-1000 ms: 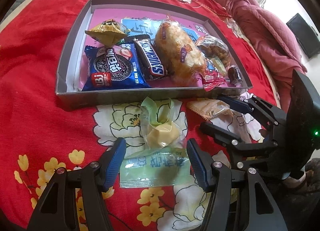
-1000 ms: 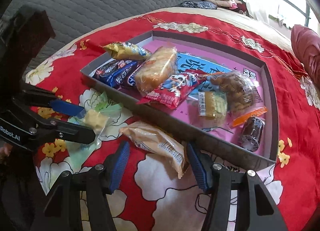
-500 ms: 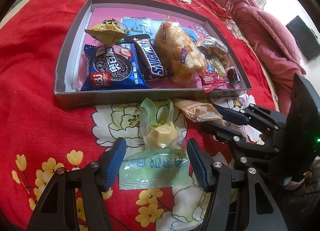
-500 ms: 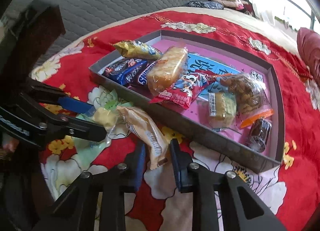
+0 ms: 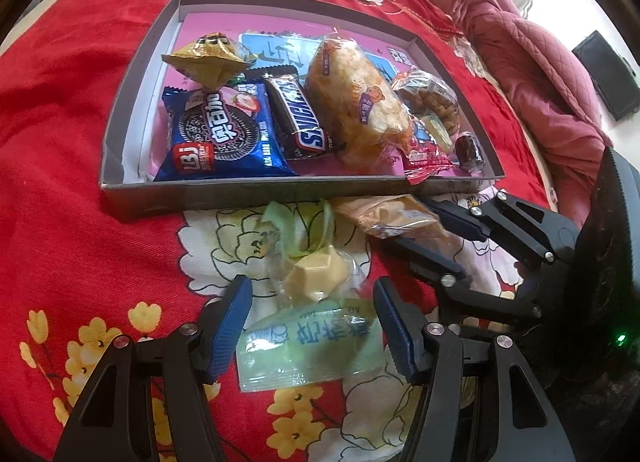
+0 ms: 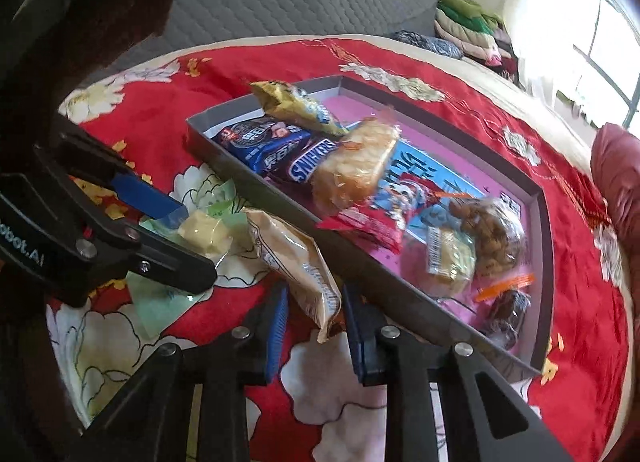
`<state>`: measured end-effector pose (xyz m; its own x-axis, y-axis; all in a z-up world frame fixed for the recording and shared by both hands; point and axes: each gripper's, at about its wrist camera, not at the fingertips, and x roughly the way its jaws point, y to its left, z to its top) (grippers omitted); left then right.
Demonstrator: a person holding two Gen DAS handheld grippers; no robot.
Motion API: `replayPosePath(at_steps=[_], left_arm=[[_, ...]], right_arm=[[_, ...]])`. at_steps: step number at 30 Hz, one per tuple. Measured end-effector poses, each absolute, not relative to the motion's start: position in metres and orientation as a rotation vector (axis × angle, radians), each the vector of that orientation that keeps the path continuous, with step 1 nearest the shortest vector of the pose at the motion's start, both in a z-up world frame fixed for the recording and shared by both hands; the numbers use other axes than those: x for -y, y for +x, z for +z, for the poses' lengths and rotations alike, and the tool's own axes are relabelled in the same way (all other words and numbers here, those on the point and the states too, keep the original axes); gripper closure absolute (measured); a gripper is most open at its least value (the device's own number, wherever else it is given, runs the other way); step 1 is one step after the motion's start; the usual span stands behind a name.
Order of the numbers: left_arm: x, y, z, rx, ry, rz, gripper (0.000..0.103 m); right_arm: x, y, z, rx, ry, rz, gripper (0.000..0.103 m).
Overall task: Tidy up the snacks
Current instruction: 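Move both grippers to the green-labelled packet and the tan wrapped snack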
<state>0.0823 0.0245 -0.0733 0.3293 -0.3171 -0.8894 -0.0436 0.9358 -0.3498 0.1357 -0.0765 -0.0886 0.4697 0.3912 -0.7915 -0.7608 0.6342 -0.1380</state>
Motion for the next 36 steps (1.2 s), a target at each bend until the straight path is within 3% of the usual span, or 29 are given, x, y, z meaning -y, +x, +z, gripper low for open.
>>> replayPosePath(at_steps=[14,16,18,36], left_arm=[[-0.02,0.082,-0.074,-1.208,-0.347,-0.194,0.039],[-0.018,0.082,-0.074,-1.204,-0.344,-0.197,0.052],[-0.015,0.082,-0.075,-1.208,-0.345,-0.204,0.057],[-0.014,0.078,-0.073,-1.193,-0.355,-0.208,0.066]], right_arm=[[0.089,0.145,-0.081,-0.857,-0.388,0.771,0.078],[0.093,0.145,-0.078,-0.866,-0.365,0.769,0.078],[0.095,0.144,-0.076,-0.866,-0.349,0.765,0.079],[0.104,0.135,-0.074,-0.906,-0.292,0.755,0.083]])
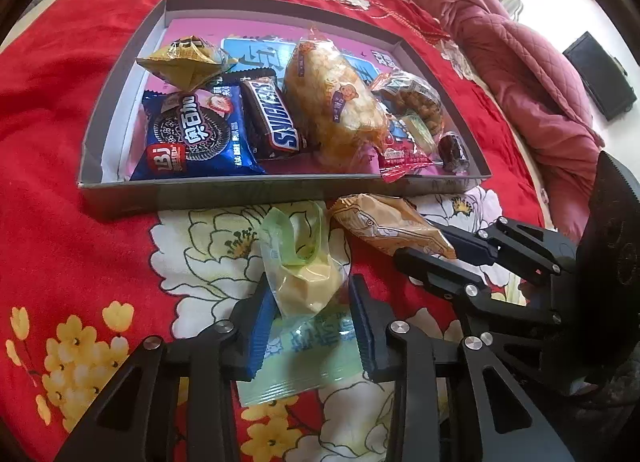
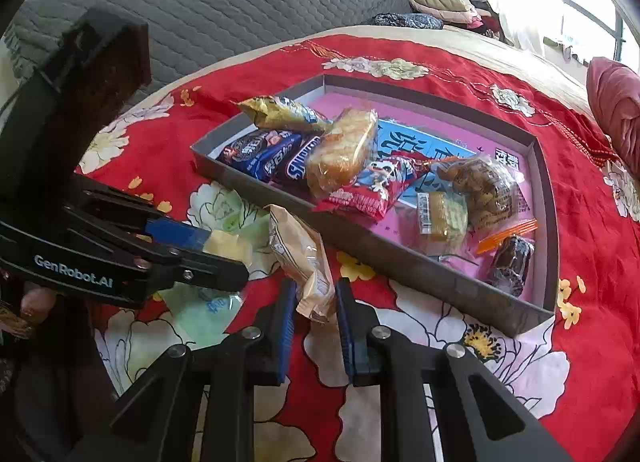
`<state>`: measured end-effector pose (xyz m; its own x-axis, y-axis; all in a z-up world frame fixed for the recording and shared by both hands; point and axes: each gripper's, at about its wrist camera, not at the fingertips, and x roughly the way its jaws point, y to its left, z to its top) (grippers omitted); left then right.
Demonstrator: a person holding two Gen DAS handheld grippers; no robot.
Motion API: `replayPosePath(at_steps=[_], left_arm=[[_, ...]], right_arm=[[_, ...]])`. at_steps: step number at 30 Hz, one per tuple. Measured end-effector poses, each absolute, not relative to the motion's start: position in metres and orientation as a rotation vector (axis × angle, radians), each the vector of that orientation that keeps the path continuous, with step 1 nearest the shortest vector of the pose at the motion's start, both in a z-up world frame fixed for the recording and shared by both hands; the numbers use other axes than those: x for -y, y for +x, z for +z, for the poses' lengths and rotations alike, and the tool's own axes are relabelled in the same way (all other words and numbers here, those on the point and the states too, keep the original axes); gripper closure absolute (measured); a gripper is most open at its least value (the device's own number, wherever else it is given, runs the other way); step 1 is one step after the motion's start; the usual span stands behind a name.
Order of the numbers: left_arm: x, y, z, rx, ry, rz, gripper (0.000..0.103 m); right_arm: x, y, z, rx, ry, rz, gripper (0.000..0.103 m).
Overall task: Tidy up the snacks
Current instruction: 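Move both grippers to the green-labelled packet and the tan wrapped snack, then grasp the green-labelled packet with the left gripper while the right grasps the tan snack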
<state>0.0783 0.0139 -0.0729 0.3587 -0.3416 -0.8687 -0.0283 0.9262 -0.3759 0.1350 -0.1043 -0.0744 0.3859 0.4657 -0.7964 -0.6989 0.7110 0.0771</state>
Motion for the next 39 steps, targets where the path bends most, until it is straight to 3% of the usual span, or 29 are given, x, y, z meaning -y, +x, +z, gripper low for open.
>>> replayPosePath(at_steps=[9,14,20,39], left_arm=[[-0.017,0.074,-0.07,-1.197,-0.355,-0.207,0.07],[-0.019,0.073,-0.07,-1.199,-0.366,-0.207,0.07],[-0.023,0.07,-0.069,-1.2,-0.378,-0.199,0.07],[-0.028,0.068,-0.063,-1.197,-0.378,-0.186,0.07]], right_arm=[[0.099,0.137,-0.082,-0.927,-0.296,0.785,0.083],[0.091,0.141,-0.087,-0.909,-0.321,0.788,0.077],[0.086,0.141,-0.088,-0.898,-0.328,0.814,0.082],[0.103,0.129,-0.071,-0.922,-0.222,0.798,0.082]])
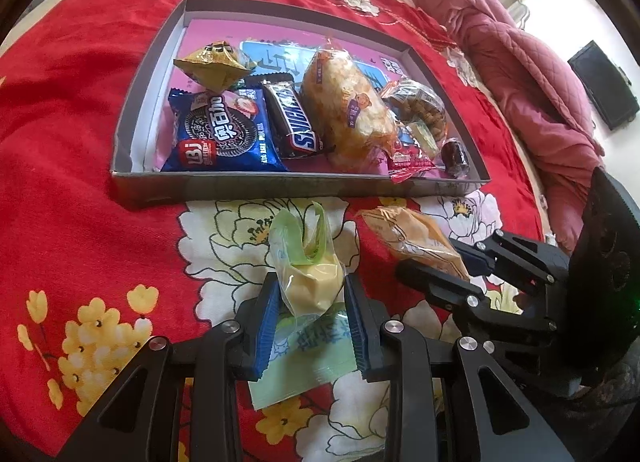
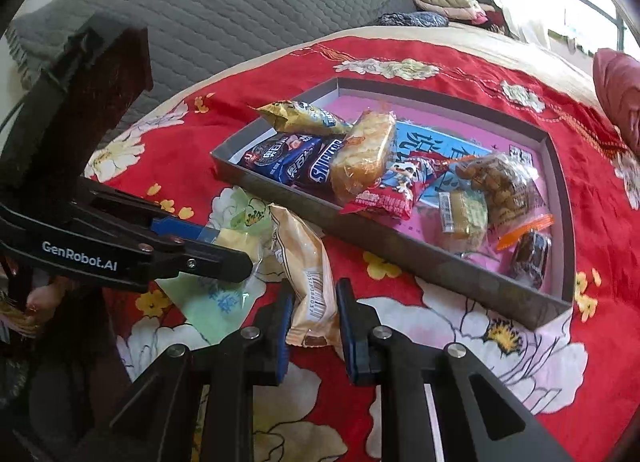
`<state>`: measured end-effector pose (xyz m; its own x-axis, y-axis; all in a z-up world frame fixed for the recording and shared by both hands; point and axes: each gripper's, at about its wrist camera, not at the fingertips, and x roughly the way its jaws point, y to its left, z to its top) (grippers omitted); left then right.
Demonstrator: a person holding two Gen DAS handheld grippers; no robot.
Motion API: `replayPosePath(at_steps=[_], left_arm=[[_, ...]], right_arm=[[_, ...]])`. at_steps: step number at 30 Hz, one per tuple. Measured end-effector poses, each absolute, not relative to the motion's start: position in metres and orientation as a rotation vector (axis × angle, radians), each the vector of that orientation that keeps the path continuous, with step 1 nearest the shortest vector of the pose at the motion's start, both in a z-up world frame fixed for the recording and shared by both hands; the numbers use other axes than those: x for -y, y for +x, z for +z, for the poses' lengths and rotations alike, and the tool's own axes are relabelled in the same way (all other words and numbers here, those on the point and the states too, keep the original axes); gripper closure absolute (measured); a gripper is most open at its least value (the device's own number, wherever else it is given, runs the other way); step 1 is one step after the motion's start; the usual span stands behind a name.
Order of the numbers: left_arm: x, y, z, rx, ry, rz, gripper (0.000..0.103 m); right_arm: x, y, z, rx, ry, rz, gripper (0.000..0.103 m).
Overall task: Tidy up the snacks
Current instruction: 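Grasp the green-labelled packet with the left gripper while the right grasps the tan snack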
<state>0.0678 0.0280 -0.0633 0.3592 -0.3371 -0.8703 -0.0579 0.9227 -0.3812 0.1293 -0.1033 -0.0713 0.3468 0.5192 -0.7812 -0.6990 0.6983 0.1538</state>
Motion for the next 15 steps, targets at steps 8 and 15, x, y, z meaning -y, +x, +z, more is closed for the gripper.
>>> replayPosePath(at_steps=[8,15], left_arm=[[-0.032,0.062,-0.051,-1.174,-0.386,-0.175,0.07],[-0.034,0.057,-0.04,-1.145,-0.383,-0.169,0.07]], right_arm=[[0.102,0.119,-0.063,-0.911,-0.21,0.786,0.082],[0.101,0.112,-0.052,-0.874,-0.198,0.792,0.082]])
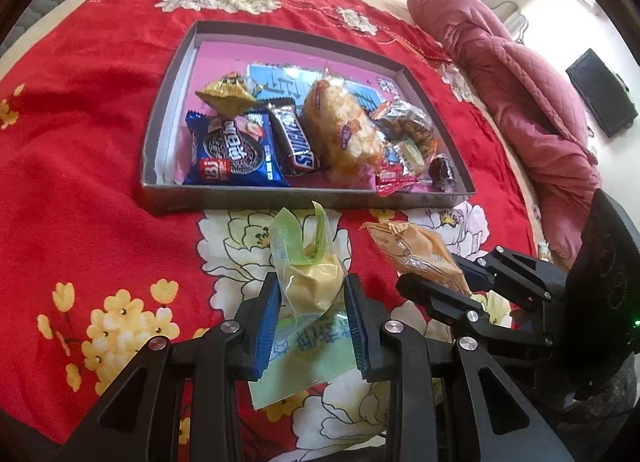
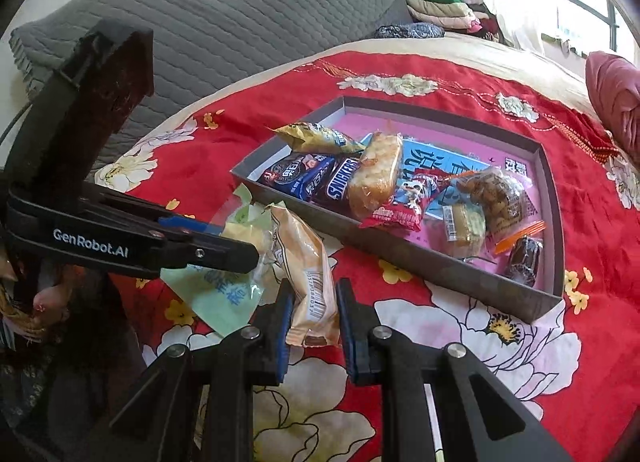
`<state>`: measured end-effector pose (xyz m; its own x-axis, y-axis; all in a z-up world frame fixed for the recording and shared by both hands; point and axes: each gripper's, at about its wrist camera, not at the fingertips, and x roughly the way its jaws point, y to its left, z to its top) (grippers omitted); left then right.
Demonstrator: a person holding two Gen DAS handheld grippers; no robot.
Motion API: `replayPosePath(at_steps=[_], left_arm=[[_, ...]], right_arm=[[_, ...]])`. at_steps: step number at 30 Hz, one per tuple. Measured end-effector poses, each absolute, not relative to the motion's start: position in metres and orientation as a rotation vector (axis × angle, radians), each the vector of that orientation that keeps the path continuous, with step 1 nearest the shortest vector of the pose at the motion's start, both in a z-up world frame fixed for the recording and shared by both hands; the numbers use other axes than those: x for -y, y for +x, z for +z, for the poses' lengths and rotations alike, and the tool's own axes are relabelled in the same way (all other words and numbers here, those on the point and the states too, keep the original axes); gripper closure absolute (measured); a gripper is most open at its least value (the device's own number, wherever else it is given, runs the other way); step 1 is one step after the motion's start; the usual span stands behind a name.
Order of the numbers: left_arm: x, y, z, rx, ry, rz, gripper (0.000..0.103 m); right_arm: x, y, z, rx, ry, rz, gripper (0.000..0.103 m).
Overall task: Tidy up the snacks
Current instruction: 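Grasp the green-labelled packet with the left gripper while the right grasps the tan snack, then lift both held snacks and carry them over the tray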
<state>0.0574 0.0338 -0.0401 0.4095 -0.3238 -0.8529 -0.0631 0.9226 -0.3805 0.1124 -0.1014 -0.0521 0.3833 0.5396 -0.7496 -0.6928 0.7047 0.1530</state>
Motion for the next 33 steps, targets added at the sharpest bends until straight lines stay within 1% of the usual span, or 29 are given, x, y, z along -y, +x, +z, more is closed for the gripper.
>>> replayPosePath(at_steps=[33], left_arm=[[-0.034,0.073,0.012,-0.991,-0.36,-0.123,0.07]], right_arm=[[0.144,0.137,-0.019,-0.757,0.012,0.722,0.082]])
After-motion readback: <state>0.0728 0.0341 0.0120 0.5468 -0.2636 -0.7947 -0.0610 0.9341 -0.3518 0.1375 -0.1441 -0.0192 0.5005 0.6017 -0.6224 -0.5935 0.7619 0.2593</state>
